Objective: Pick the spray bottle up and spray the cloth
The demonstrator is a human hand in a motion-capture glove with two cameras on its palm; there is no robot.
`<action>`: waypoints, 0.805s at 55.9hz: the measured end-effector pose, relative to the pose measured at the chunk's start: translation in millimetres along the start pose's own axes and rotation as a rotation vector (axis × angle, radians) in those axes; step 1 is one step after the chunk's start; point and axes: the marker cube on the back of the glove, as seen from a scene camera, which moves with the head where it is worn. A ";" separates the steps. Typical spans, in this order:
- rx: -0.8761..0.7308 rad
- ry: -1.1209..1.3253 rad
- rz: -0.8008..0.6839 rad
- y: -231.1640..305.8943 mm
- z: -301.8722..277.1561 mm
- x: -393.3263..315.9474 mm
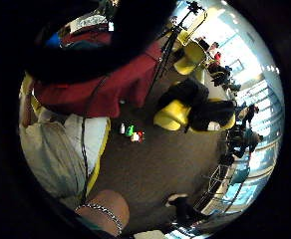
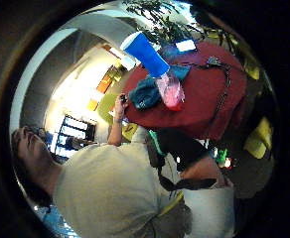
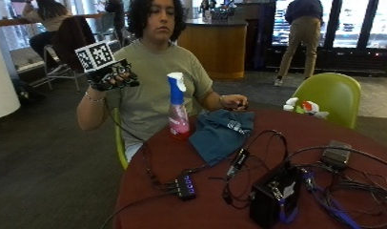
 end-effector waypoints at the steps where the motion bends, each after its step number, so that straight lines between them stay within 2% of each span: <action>1: -0.001 0.000 -0.001 -0.3 -0.1 -0.4; 18: -0.036 -0.041 -0.035 -14.1 9.5 -9.2; 45: 0.007 -0.118 0.043 -16.0 26.8 -23.9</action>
